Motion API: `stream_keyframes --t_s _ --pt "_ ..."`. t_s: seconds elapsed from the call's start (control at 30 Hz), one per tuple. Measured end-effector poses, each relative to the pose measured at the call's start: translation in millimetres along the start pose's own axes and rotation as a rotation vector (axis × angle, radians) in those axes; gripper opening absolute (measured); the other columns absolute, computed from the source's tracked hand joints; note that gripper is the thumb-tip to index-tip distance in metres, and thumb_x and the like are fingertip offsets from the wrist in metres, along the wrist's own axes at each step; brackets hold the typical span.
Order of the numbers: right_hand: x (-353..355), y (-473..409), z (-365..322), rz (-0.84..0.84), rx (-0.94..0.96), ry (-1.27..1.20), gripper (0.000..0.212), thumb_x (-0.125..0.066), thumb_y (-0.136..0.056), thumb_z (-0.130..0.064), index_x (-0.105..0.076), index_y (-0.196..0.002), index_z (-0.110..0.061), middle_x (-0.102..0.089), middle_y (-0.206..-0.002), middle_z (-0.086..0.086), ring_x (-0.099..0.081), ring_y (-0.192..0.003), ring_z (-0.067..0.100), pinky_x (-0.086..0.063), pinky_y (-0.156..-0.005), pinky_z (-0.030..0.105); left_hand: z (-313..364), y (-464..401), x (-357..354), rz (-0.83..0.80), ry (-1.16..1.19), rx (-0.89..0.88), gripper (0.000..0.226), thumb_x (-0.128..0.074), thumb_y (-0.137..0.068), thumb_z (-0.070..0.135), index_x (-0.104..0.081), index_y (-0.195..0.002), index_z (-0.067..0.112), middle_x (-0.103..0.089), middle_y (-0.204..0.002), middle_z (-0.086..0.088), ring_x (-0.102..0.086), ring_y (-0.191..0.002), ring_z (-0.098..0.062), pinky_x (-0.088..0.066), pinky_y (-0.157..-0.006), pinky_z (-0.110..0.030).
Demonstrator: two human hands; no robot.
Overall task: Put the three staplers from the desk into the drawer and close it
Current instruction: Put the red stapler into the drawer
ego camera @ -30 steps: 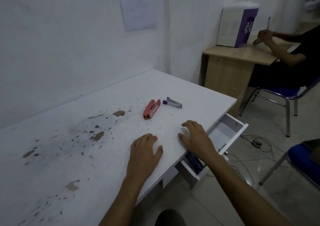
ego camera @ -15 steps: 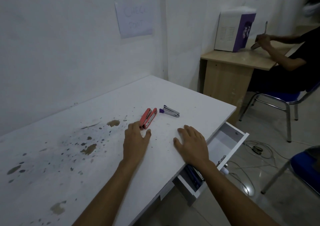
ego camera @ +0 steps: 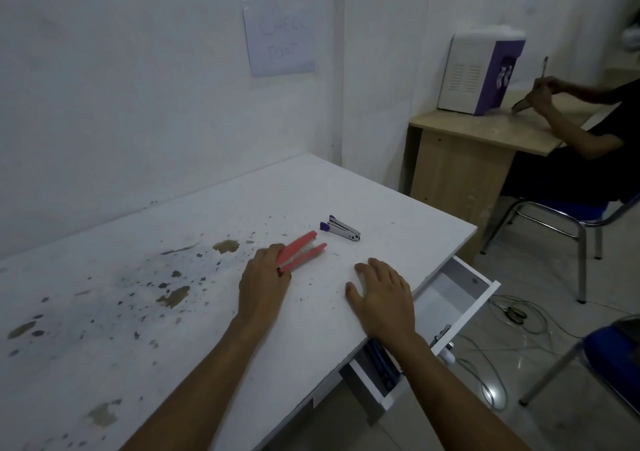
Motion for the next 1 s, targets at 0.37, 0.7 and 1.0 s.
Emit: stream_keyframes --t_s 0.37,0.7,1.0 --pt "4 12 -10 -0.062 0.022 -0.066 0.048 -0.038 -0.093 -0.044 -0.04 -0.137 -0.023 -0.032 -0.153 0.005 -0.025 -0.142 0.021 -0.015 -0.117 0.037 1 70 22 -0.184 0.175 -0.099 0.044 -0.068 -0.08 0.019 -0.052 -0.121 0.014 -0.06 -0.114 -0.01 -0.058 -0.096 -0.017 -0.053 -0.09 -0.04" --pt "49 82 62 0.118 -0.105 -0.354 0.033 -0.054 -0.091 -0.022 -0.052 -0.124 -0.022 -0.049 -0.137 0.0 -0.041 -0.123 0.007 -0.037 -0.107 0.032 28 56 7 -0.3 -0.152 -0.14 0.047 -0.057 -0.084 0.042 -0.053 -0.122 0.016 -0.061 -0.118 -0.007 -0.059 -0.1 -0.021 -0.048 -0.089 -0.035" --pt "35 112 124 0.038 -0.169 -0.228 0.047 -0.053 -0.093 -0.024 -0.041 -0.138 -0.021 -0.03 -0.152 0.002 -0.035 -0.135 0.017 -0.031 -0.106 0.025 68 80 0 -0.364 -0.116 -0.181 0.043 -0.061 -0.077 0.051 -0.058 -0.109 0.022 -0.066 -0.104 0.002 -0.06 -0.079 -0.011 -0.051 -0.078 -0.027"
Point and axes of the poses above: each hand's wrist, its own y-axis away from the middle knuckle, its own x-axis out of the back of the hand, z = x × y, the point moved 8 cm from there along -y, towards the middle knuckle
